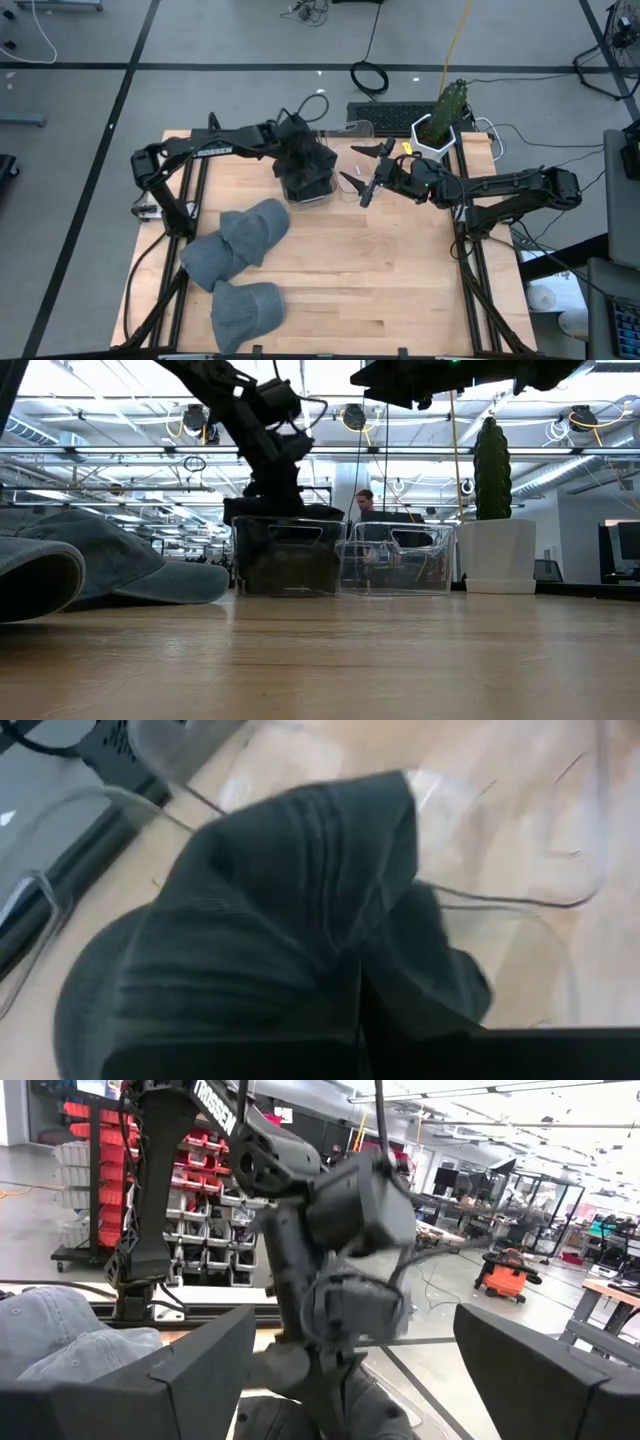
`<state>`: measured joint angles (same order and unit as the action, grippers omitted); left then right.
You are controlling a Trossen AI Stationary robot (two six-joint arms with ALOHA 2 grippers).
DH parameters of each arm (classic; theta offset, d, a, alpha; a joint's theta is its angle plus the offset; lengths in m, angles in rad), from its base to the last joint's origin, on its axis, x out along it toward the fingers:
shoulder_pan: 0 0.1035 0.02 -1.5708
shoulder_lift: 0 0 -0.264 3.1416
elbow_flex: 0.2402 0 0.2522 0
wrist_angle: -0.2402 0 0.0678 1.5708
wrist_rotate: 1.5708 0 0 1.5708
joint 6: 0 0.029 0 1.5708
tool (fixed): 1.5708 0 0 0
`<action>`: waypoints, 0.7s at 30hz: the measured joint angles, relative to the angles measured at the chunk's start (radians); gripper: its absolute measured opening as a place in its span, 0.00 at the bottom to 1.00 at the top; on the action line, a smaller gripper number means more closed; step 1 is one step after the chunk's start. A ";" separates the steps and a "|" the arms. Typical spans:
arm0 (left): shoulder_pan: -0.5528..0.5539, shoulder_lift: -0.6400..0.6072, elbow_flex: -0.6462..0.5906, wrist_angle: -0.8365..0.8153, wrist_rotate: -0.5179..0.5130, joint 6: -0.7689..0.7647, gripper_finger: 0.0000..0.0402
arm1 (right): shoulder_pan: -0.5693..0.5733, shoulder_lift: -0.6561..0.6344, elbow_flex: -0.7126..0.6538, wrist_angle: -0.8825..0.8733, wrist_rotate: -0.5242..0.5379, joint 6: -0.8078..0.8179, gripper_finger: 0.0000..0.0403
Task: Pick & Place hat
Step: Put the black cap into the left transparent bin
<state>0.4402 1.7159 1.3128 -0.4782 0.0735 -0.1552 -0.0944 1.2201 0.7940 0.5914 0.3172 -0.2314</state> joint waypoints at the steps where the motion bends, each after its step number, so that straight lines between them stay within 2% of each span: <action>1: -0.002 0.011 0.000 -0.004 -0.003 0.001 0.01 | 0.000 0.000 0.000 0.000 0.000 0.000 0.82; 7: -0.004 0.104 0.000 -0.012 -0.003 -0.006 0.01 | 0.000 0.000 0.000 -0.008 0.000 0.002 0.82; 11: -0.009 0.112 0.000 -0.017 0.008 -0.021 0.00 | 0.000 0.000 0.000 -0.009 0.000 0.002 0.82; 17: -0.041 -0.027 -0.002 -0.043 -0.020 0.004 0.00 | 0.000 0.000 0.000 -0.007 0.000 0.002 0.82; 21: -0.048 -0.132 -0.002 -0.060 -0.125 0.034 0.00 | 0.000 0.000 0.000 -0.006 0.000 0.001 0.82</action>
<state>0.3920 1.5836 1.3109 -0.5382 -0.0517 -0.1208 -0.0944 1.2201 0.7940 0.5858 0.3168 -0.2306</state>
